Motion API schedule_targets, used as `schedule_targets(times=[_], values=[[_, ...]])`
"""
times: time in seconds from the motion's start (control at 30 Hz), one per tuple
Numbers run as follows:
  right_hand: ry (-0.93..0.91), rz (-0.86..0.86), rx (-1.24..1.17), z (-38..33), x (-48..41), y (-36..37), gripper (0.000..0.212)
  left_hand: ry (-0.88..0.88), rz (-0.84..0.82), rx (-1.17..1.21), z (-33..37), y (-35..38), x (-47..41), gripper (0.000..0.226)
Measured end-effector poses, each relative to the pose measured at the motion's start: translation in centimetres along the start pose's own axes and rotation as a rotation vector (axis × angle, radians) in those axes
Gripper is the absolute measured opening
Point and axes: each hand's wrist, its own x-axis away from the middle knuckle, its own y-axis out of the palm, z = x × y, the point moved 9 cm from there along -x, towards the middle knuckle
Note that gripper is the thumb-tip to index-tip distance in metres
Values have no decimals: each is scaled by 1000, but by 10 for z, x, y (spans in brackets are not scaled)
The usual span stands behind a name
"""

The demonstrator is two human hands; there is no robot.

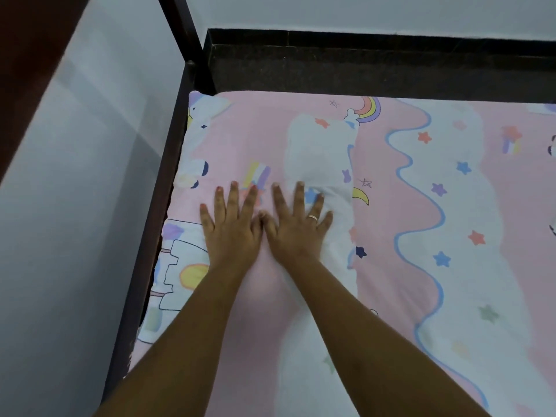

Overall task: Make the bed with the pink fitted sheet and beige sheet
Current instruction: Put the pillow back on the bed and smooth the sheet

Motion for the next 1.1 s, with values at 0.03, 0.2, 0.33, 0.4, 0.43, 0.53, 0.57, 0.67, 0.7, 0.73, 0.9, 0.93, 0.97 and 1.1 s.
schedule_targets(times=[0.03,0.2,0.33,0.4,0.43,0.53,0.57,0.67,0.7,0.73,0.9,0.93,0.97,1.1], values=[[-3,-15,3,-1,-4,4,61,0,-11,1,0,3,-3,57],[-26,-78,-97,-2,-8,-12,61,-37,33,50,0,-15,-3,55],[-21,18,-60,13,29,-26,70,-109,37,71,-2,-27,19,57],[6,16,-65,20,41,-14,68,-117,25,65,-4,-24,27,58],[12,10,-64,21,41,-8,66,-115,19,57,-4,-21,29,58],[-6,-43,-23,21,32,6,65,-80,-10,18,0,-14,39,59],[-14,-72,-17,21,28,9,64,-70,-18,14,1,-13,43,60],[-24,-102,-72,22,28,0,64,-69,-11,46,3,-20,59,59],[-32,-77,-85,22,35,-7,64,-79,-9,56,4,-23,68,59],[-42,-49,-87,22,46,-13,65,-90,-13,65,5,-26,78,59],[-128,26,-41,16,110,-3,63,-132,-79,64,6,-26,119,60],[-161,58,-27,17,119,0,61,-140,-83,55,6,-25,125,59],[-196,87,-10,17,125,2,60,-144,-84,48,6,-24,131,59],[-358,105,25,23,157,12,54,-154,-88,55,13,-25,164,57]])
